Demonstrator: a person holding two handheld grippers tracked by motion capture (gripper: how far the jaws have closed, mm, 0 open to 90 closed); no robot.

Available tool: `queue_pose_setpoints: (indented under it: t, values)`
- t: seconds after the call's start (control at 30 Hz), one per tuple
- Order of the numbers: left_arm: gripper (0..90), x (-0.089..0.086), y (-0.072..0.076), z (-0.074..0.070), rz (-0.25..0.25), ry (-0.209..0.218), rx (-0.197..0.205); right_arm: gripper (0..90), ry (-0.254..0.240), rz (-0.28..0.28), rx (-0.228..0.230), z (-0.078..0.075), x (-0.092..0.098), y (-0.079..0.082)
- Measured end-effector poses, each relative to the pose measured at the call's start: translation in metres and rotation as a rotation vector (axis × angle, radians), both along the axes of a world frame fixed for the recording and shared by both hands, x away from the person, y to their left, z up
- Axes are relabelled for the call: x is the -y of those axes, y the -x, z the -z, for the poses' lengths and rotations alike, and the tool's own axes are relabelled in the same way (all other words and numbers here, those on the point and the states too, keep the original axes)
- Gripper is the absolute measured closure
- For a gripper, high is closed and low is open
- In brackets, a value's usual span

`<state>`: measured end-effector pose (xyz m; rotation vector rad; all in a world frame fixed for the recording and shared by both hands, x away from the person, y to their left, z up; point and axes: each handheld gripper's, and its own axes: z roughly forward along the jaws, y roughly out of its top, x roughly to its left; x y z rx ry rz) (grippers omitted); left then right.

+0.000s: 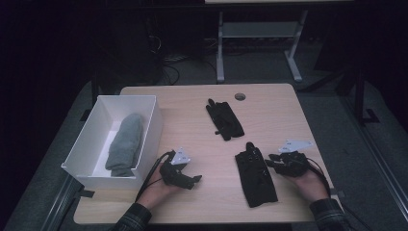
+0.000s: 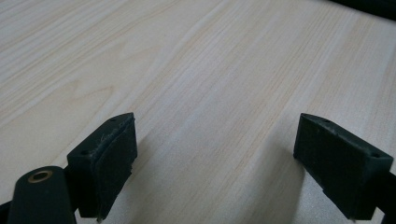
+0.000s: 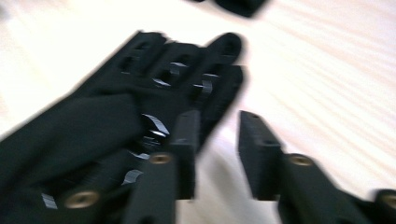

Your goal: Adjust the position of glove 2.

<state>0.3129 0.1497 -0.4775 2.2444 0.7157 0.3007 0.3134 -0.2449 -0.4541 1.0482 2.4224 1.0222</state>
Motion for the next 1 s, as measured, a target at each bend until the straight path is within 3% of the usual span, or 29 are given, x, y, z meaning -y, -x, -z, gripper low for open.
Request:
queue_pose_setpoints:
  t: [0.1, 0.17, 0.33, 0.43, 0.5, 0.63, 0.73, 0.83, 0.9, 1.0]
  values:
    - [12.7, 0.0, 0.0, 0.0, 0.0, 0.001, 0.0, 51.2, -0.045, 0.032, 0.009, 0.004, 0.02, -0.002]
    - [12.6, 0.0, 0.0, 0.0, -0.002, 0.002, -0.001, 45.4, -0.043, 0.052, 0.006, 0.009, 0.029, -0.002]
    - [12.7, 0.0, 0.0, 0.0, -0.001, 0.0, 0.001, 30.9, -0.017, 0.083, -0.007, 0.018, 0.035, -0.003]
    - [15.6, 0.002, -0.002, -0.003, -0.016, -0.011, -0.011, 27.2, -0.035, 0.099, -0.037, 0.021, 0.035, -0.005]
    - [21.6, 0.001, -0.005, -0.006, -0.02, -0.028, -0.019, 25.1, -0.034, 0.107, -0.033, 0.024, 0.034, -0.006]
    - [41.6, 0.005, -0.014, -0.013, -0.028, -0.001, -0.017, 17.4, -0.038, 0.12, -0.012, 0.027, 0.035, -0.008]
    - [65.5, 0.011, -0.027, -0.017, -0.027, -0.009, -0.086, 15.8, -0.036, 0.125, -0.011, 0.028, 0.035, -0.008]
    - [80.8, 0.017, -0.04, -0.019, -0.006, -0.003, -0.118, 14.1, -0.035, 0.127, -0.018, 0.028, 0.035, -0.008]
    - [87.7, 0.024, -0.046, -0.021, 0.0, 0.007, -0.117, 14.0, -0.035, 0.128, -0.019, 0.028, 0.035, -0.008]
    - [89.5, 0.038, -0.061, -0.025, 0.017, 0.018, -0.097, 14.0, -0.035, 0.128, -0.019, 0.028, 0.035, -0.008]
